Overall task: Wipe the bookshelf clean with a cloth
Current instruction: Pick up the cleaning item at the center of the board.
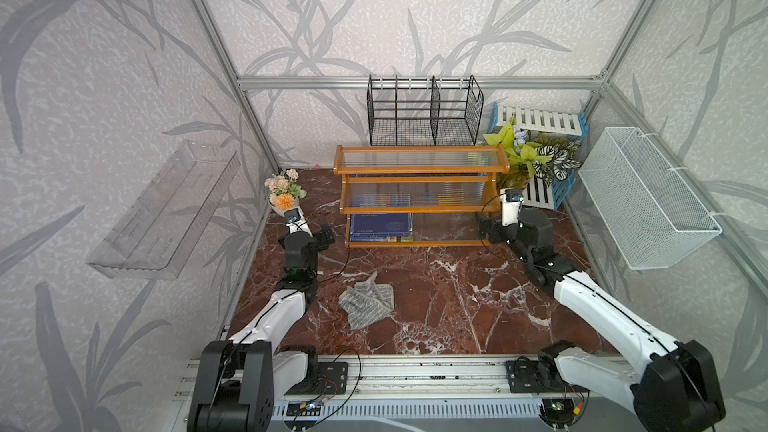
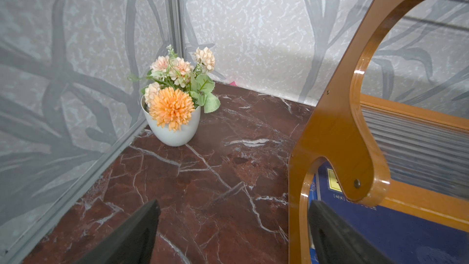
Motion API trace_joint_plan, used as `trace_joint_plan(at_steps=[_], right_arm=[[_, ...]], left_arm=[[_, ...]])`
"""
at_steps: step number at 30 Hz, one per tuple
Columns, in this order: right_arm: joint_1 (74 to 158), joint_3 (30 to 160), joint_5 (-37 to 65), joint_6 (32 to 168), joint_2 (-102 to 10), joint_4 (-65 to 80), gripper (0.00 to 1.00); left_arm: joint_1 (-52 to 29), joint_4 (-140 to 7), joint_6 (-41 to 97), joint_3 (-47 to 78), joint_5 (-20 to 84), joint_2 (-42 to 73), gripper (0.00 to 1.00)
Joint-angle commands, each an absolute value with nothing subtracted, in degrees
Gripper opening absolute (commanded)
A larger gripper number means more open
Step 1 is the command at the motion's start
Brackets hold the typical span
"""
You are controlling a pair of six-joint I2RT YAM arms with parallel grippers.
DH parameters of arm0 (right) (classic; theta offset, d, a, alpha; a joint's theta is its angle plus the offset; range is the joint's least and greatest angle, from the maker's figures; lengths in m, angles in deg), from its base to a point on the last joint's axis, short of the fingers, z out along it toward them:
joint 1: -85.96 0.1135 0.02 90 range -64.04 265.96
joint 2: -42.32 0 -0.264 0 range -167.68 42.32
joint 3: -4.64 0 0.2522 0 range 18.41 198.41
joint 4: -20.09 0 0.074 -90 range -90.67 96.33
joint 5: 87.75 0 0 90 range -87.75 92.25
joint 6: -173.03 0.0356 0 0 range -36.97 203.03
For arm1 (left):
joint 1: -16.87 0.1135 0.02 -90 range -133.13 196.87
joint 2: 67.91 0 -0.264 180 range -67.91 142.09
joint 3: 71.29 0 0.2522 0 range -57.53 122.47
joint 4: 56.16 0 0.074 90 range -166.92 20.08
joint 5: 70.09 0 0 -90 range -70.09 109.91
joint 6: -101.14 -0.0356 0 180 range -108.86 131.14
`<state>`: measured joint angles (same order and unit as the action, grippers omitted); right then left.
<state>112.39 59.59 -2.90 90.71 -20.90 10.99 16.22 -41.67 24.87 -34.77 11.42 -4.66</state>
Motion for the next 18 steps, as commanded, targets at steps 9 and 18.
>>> trace_joint_plan(at_steps=[9,18], right_arm=[[141.8,66.1,7.6,95.9,-34.3,10.3,0.99],[150.5,74.0,9.7,97.6,-52.0,17.2,0.98]], left_arm=[[16.1,-53.8,40.2,-37.4,23.0,-10.7,0.95],[16.3,-50.3,45.9,-44.0,23.3,-15.9,0.96]])
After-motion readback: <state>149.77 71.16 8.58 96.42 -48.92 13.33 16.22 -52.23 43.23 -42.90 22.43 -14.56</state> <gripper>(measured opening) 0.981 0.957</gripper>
